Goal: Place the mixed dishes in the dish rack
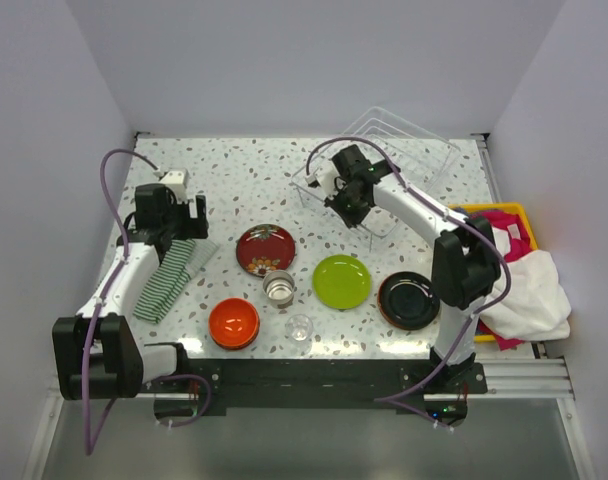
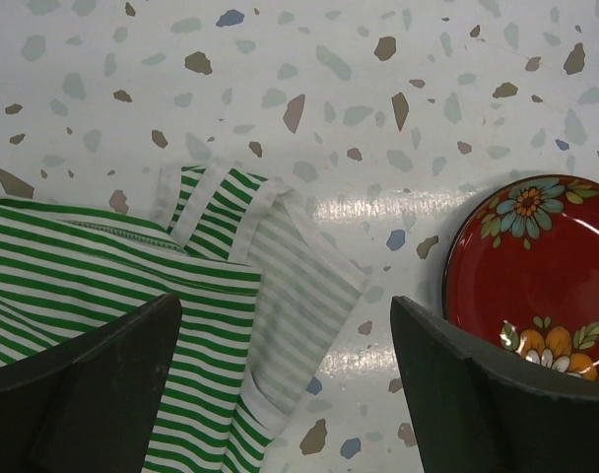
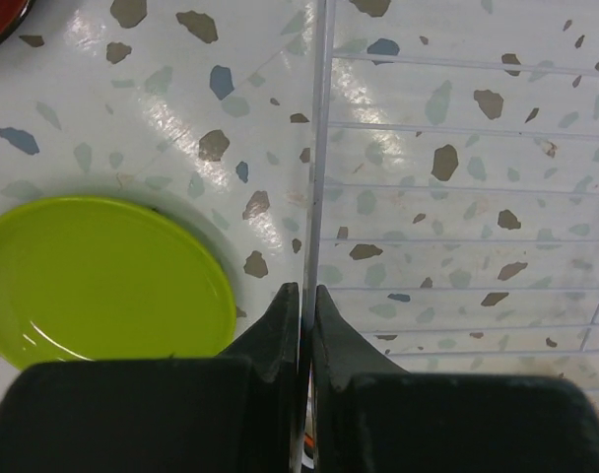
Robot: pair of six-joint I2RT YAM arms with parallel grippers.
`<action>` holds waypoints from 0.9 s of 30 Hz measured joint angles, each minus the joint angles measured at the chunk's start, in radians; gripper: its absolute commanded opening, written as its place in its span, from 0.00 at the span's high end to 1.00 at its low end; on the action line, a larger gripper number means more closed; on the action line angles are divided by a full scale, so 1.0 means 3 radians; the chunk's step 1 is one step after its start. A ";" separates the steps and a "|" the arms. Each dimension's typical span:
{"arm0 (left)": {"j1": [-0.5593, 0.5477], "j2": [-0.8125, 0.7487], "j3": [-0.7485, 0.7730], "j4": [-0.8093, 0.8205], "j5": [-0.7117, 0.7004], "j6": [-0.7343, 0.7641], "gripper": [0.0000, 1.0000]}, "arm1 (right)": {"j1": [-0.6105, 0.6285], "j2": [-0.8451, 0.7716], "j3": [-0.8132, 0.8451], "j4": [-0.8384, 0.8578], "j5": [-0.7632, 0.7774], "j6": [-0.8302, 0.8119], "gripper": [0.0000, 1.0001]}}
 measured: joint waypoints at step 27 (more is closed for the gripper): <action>0.0000 -0.0004 -0.0060 -0.0048 0.0094 0.0070 0.10 | 0.0043 -0.0778 -0.1111 0.0192 -0.0280 -0.1414 1.00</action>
